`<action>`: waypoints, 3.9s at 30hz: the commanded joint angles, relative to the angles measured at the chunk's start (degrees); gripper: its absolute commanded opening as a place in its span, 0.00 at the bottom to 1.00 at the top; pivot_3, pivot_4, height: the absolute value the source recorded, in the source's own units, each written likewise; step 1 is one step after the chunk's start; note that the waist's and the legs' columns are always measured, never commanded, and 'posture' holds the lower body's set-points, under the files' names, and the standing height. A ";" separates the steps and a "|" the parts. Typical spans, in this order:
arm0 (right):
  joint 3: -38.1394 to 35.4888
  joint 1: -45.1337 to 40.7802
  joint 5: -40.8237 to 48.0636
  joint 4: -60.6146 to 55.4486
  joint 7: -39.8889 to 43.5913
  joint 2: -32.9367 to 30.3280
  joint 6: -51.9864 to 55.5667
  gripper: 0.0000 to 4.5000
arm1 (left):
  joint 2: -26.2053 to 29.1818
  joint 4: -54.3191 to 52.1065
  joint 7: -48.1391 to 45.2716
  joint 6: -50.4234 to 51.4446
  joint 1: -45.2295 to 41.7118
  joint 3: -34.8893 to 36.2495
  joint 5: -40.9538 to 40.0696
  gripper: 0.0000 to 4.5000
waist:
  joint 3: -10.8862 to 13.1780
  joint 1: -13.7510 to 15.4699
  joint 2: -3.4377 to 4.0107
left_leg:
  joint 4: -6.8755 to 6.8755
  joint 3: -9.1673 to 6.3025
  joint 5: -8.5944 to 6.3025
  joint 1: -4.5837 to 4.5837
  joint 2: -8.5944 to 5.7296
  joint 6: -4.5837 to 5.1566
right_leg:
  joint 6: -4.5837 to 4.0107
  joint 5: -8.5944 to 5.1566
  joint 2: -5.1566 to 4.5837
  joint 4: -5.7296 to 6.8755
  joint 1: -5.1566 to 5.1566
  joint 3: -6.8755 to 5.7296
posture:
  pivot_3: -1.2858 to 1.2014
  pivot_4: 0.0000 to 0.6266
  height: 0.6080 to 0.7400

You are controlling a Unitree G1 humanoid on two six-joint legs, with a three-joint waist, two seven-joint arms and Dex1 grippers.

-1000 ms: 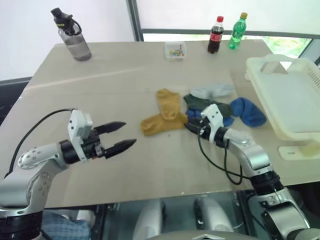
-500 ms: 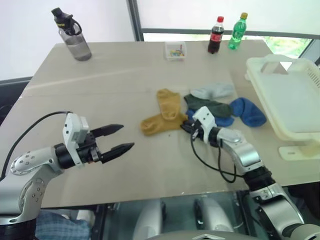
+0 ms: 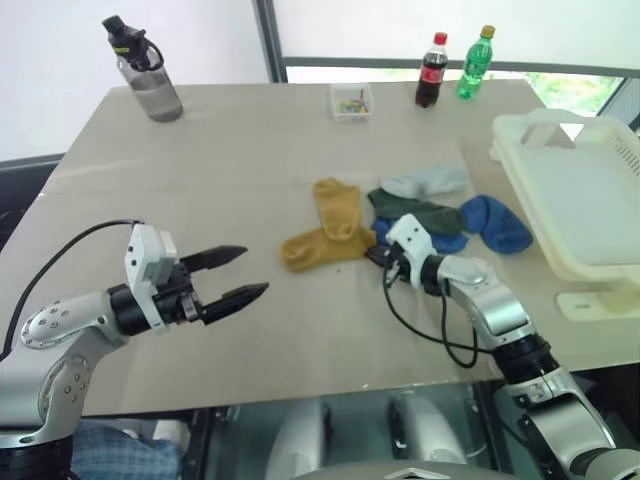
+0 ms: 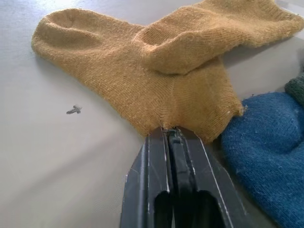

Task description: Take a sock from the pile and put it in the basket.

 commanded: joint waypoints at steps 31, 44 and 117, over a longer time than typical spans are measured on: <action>-8.18 15.80 17.11 -34.47 9.58 -20.49 21.16 0.46 | 1.12 0.44 -1.47 -1.54 -1.66 -1.07 0.01 0.92 | 0.13 0.28 -0.17 | 0.00 -0.01 0.00 -0.05 0.01 0.00 | 0.02 -0.02 -0.01 -0.05 -0.01 -0.01 | 0.52 0.24 1.00; -17.97 9.03 30.21 -29.67 -2.11 -10.36 36.18 0.46 | 1.07 1.60 -1.88 -2.34 -2.93 -2.17 0.49 0.92 | 0.17 0.20 -0.20 | 0.00 -0.02 0.00 -0.04 0.08 0.00 | 0.00 -0.01 0.08 -0.03 -0.02 -0.02 | 0.52 0.24 1.00; -6.16 -29.59 28.25 -1.00 -5.28 1.19 40.42 0.01 | 0.23 3.16 -1.55 -3.95 -7.40 -6.09 2.27 0.92 | 0.35 -0.88 -0.07 | 0.05 -0.13 0.01 -1.06 0.00 -0.01 | 0.22 0.18 -0.08 0.17 -1.02 -0.07 | 0.52 0.24 1.00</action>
